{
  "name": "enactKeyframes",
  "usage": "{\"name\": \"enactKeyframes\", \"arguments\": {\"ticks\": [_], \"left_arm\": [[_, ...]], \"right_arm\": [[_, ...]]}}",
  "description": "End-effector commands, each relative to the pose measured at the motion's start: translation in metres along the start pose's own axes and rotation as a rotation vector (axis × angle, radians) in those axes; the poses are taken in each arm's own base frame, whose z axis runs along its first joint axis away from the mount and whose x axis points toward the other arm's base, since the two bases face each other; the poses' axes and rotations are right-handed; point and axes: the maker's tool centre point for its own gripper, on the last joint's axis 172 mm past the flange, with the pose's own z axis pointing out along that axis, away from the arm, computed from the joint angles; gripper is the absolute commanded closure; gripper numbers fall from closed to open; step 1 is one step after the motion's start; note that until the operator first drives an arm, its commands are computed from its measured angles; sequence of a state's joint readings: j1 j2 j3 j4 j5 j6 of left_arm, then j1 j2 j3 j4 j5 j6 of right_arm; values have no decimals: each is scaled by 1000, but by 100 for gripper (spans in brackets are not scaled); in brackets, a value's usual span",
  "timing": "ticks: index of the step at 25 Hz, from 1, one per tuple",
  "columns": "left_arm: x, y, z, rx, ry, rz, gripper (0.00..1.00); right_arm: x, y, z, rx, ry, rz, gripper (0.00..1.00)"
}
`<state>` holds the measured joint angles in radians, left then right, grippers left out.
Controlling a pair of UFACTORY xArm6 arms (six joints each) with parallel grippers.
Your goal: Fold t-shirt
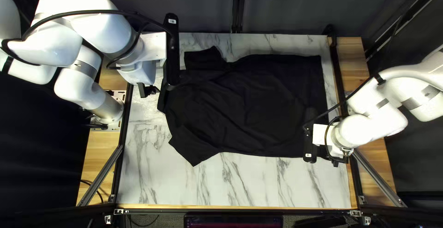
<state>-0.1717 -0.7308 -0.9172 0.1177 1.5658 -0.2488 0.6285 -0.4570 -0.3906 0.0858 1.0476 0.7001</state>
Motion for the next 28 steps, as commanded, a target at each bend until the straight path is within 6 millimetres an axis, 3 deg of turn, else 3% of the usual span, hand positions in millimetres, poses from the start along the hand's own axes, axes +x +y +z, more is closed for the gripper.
{"name": "enactKeyframes", "arguments": {"ticks": [1, 3, 7, 11, 13, 14, 16, 18, 23, 26, 28], "left_arm": [[21, 37, 1, -21, 22, 76, 0], [25, 63, 11, -35, 32, 103, 0], [35, 129, 57, -84, 38, 147, 0], [25, 166, 108, -122, 4, 154, 0], [18, 170, 130, -142, -15, 164, 0], [11, 171, 150, -168, -40, 193, 0], [-5, 155, 180, -213, -101, 231, 0], [-12, 142, 183, -229, -127, 223, 0], [-12, 143, 187, -231, -132, 220, 0], [-2, 146, 221, -219, -150, 243, 0], [-3, 147, 234, -221, -151, 252, 0]], "right_arm": [[0, 0, 0, 0, 0, 0, 0], [0, 0, 0, 0, 0, 0, 0], [0, 0, 0, 0, 0, 0, 0], [0, 0, 0, 0, 0, 0, 0], [0, 0, 0, 0, 0, 0, 0], [0, 0, 0, 0, 0, 0, 0], [0, 0, 0, 0, 0, 0, 0], [0, 0, 0, 0, 0, 0, 0], [0, 0, 0, 0, 0, 0, 0], [0, 0, 0, 0, 0, 0, 0], [0, 0, 0, 0, 0, 0, 0]]}}
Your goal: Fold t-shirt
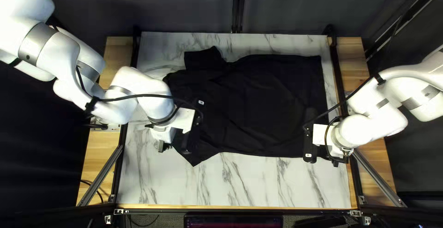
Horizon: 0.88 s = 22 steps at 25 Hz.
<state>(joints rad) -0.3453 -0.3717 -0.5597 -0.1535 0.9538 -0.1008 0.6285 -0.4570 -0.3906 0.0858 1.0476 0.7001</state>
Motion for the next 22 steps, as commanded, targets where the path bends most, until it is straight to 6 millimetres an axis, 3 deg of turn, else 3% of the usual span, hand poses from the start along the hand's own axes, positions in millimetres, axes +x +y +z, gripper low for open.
{"name": "enactKeyframes", "arguments": {"ticks": [1, 6, 14, 15, 16, 17, 18, 22], "left_arm": [[11, -7, 34, -2, -3, 28, 0], [29, -17, 57, -14, -18, 48, 0], [32, -40, 79, -50, -28, 55, 0], [32, -40, 81, -54, -30, 57, 13], [31, -41, 85, -63, -32, 59, 39], [31, -41, 86, -67, -34, 60, 95], [30, -40, 88, -71, -35, 61, 100], [28, -37, 90, -80, -36, 63, 100]], "right_arm": [[0, 0, 0, 0, 0, 0, 0], [0, 0, 0, 0, 0, 0, 0], [0, 0, 0, 0, 0, 0, 0], [0, 0, 0, 0, 0, 0, 0], [0, 0, 0, 0, 0, 0, 0], [0, 0, 0, 0, 0, 0, 0], [0, 0, 0, 0, 0, 0, 0], [0, 0, 0, 0, 0, 0, 0]]}}
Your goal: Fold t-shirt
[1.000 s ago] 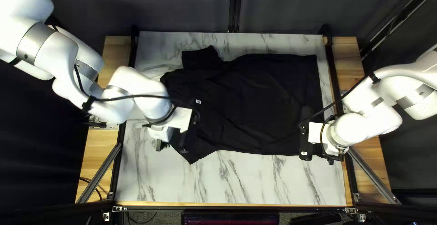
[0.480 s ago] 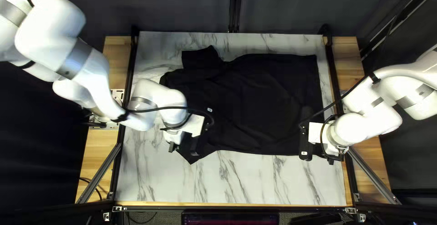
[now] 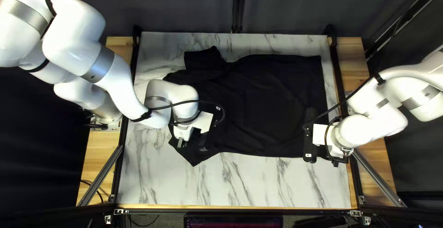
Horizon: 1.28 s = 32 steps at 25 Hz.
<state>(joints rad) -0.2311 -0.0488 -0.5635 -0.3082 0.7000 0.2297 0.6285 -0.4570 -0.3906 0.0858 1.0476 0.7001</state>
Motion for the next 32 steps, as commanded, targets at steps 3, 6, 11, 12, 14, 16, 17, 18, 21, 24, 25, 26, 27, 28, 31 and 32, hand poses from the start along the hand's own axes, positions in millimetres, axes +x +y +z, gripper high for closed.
{"name": "enactKeyframes", "arguments": {"ticks": [3, 6, 11, 12, 14, 16, 17, 18, 21, 24, 25, 26, 27, 28, 31, 32], "left_arm": [[1, 7, 2, -7, 2, 5, 100], [3, 19, -5, 3, 10, 3, 100], [11, 41, -21, 33, 18, -2, 100], [11, 44, -22, 39, 18, -4, 100], [11, 50, -25, 50, 20, -8, 100], [12, 53, -26, 56, 20, -11, 100], [12, 53, -26, 60, 20, -13, 100], [12, 52, -26, 61, 20, -14, 100], [11, 50, -26, 65, 21, -18, 100], [11, 48, -26, 66, 22, -18, 100], [11, 47, -26, 66, 22, -18, 100], [10, 47, -26, 66, 22, -16, 100], [10, 46, -26, 65, 22, -16, 100], [10, 46, -26, 65, 22, -15, 100], [10, 45, -27, 65, 23, -14, 100], [10, 45, -27, 65, 23, -14, 100]], "right_arm": [[0, 0, 0, 0, 0, 0, 0], [0, 0, 0, 0, 0, 0, 0], [0, 0, 0, 0, 0, 0, 0], [0, 0, 0, 0, 0, 0, 0], [0, 0, 0, 0, 0, 0, 0], [1, 1, 1, -6, 8, -6, 0], [2, 0, 2, -3, 20, -16, 0], [3, -1, 3, -2, 25, -22, 0], [7, -7, 8, -6, 44, -45, 0], [9, -11, 14, -23, 57, -52, 0], [9, -11, 14, -27, 58, -51, 0], [9, -14, 18, -37, 59, -45, 0], [9, -14, 20, -44, 58, -39, 0], [9, -15, 21, -49, 56, -35, 0], [6, -17, 34, -68, 43, -3, 0], [5, -18, 39, -70, 40, 6, 0]]}}
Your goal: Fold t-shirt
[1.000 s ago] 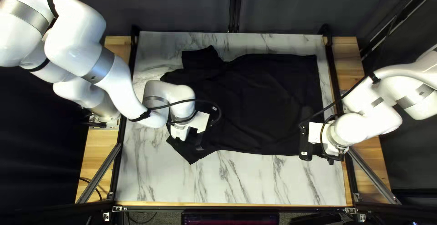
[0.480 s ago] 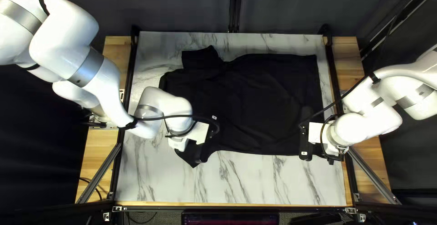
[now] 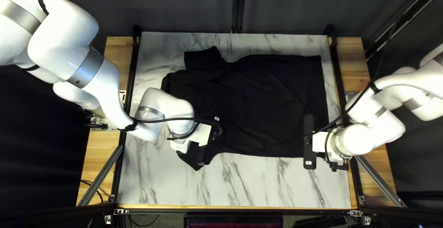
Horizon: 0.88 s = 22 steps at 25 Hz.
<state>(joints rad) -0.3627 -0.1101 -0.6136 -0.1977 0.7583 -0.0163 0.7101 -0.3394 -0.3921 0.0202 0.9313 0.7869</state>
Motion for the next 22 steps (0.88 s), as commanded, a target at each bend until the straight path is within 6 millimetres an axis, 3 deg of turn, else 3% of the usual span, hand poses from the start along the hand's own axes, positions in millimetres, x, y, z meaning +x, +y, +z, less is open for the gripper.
{"name": "enactKeyframes", "arguments": {"ticks": [1, 8, 11, 15, 18, 19, 20, 21, 22], "left_arm": [[1, 0, -1, 0, 1, 2, 100], [2, -2, 0, 0, 1, 5, 100], [2, -3, 0, 0, 2, 6, 100], [3, -2, -1, 0, 5, 7, 100], [5, -2, -2, 1, 6, 10, 100], [5, -2, -2, 2, 6, 11, 100], [5, -2, -1, 2, 6, 11, 100], [5, -2, -1, 2, 6, 12, 100], [5, -1, -1, 2, 7, 12, 100]], "right_arm": [[-4, -5, 15, -16, -12, 34, 0], [-8, -15, 34, -10, -14, 74, 0], [-7, -17, 35, -7, -13, 81, 11], [-8, -18, 41, 4, -20, 80, 15], [-7, -17, 41, 9, -21, 82, 46], [-6, -17, 42, 12, -22, 81, 63], [-5, -16, 44, 14, -23, 80, 70], [-4, -16, 45, 15, -23, 80, 93], [-3, -16, 47, 18, -26, 79, 100]]}}
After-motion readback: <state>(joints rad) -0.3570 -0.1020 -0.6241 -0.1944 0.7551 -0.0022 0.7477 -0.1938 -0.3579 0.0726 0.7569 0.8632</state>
